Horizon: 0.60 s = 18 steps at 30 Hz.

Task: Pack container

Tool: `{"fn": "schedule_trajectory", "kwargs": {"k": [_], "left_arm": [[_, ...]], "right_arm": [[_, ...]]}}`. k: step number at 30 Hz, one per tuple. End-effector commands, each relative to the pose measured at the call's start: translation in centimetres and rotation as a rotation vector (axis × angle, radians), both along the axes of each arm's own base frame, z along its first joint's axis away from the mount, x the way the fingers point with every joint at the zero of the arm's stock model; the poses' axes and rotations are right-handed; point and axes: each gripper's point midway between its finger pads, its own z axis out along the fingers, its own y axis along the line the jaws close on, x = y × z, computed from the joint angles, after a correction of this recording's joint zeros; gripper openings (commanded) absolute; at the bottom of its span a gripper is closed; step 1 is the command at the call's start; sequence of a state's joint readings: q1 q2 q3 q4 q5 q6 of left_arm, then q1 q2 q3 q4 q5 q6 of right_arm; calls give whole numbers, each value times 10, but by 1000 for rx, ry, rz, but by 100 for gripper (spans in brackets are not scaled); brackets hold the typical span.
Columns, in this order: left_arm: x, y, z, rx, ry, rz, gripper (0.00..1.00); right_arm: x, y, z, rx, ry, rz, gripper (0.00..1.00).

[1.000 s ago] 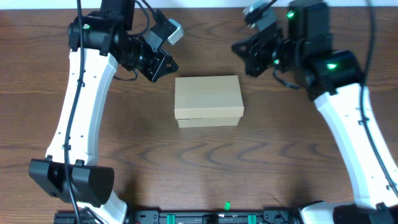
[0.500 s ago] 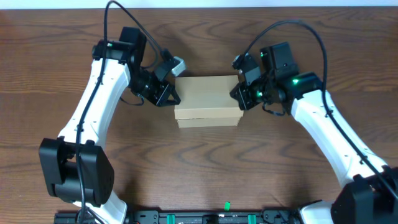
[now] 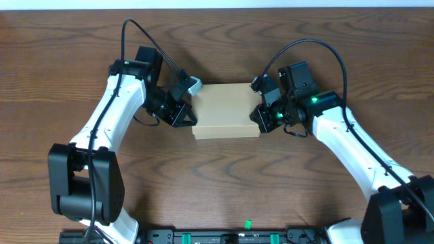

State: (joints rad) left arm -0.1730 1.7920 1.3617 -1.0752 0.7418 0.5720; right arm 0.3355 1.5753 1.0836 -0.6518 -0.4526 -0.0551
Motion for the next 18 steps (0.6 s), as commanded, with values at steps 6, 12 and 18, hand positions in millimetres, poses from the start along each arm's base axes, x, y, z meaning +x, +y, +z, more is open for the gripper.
{"fn": "schedule_trajectory", "kwargs": {"k": [6, 12, 18], "left_arm": [[0, 15, -24, 113, 42, 83, 6], [2, 19, -34, 161, 43, 118, 6], [3, 18, -23, 159, 32, 141, 6]], "right_arm": [[-3, -2, -7, -19, 10, -10, 1], [-4, -5, -18, -42, 26, -17, 1], [2, -3, -4, -28, -5, -24, 1]]}}
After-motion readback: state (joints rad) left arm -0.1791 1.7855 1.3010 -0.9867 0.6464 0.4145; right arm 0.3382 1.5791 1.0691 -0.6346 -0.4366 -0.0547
